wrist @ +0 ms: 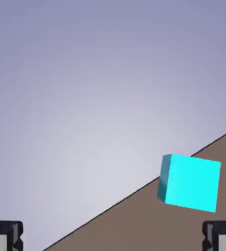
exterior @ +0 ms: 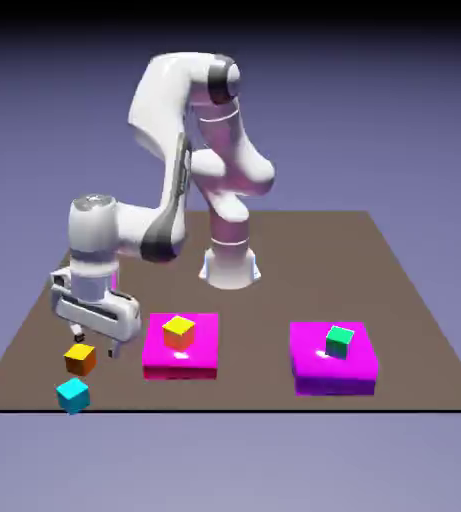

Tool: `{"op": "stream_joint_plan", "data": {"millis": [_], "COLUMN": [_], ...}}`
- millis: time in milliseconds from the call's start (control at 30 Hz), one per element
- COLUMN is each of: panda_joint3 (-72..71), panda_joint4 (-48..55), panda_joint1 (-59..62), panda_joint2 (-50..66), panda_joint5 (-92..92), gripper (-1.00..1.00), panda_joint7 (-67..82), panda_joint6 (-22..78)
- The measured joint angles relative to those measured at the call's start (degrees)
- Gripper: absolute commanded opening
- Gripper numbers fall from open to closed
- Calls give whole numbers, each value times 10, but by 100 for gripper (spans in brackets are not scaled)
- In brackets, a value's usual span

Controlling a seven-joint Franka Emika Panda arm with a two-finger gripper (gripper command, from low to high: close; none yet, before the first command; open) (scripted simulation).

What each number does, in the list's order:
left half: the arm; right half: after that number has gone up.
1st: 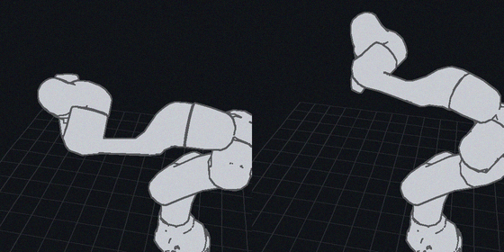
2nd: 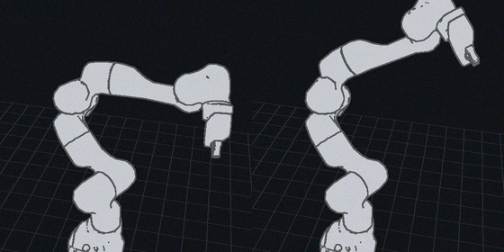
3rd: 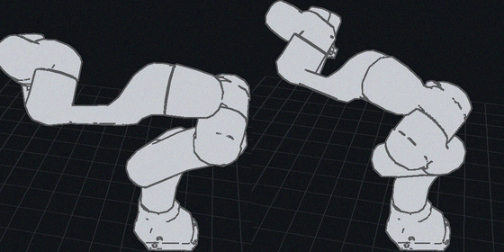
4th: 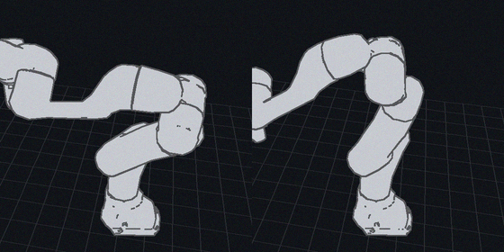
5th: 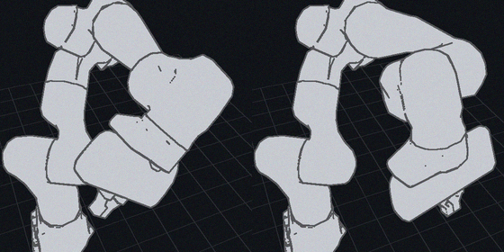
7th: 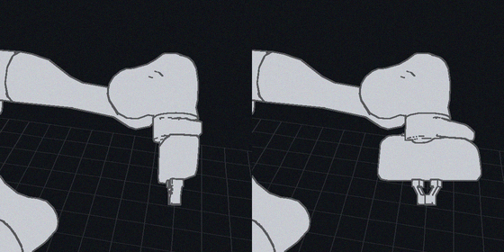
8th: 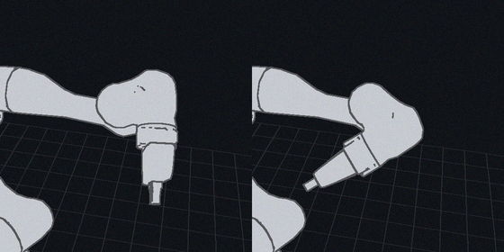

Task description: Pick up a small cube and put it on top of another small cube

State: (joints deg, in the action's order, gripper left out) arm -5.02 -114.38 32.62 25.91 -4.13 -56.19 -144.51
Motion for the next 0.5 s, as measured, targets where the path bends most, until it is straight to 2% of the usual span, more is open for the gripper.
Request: {"op": "stream_joint_plan", "data": {"millis": [167,300,333,400,500], "panda_joint3": [-7,3,3,3,-4], "panda_joint4": [62,82,82,82,67], "panda_joint1": [45,37,37,37,43], "panda_joint2": [78,161,162,162,100], "panda_joint5": [-6,-14,-14,-14,-7], "gripper": [0,0,-100,-100,-100], "panda_joint7": [-18,-24,-24,-24,-19], "panda_joint6": [39,-24,-25,-25,23]}}
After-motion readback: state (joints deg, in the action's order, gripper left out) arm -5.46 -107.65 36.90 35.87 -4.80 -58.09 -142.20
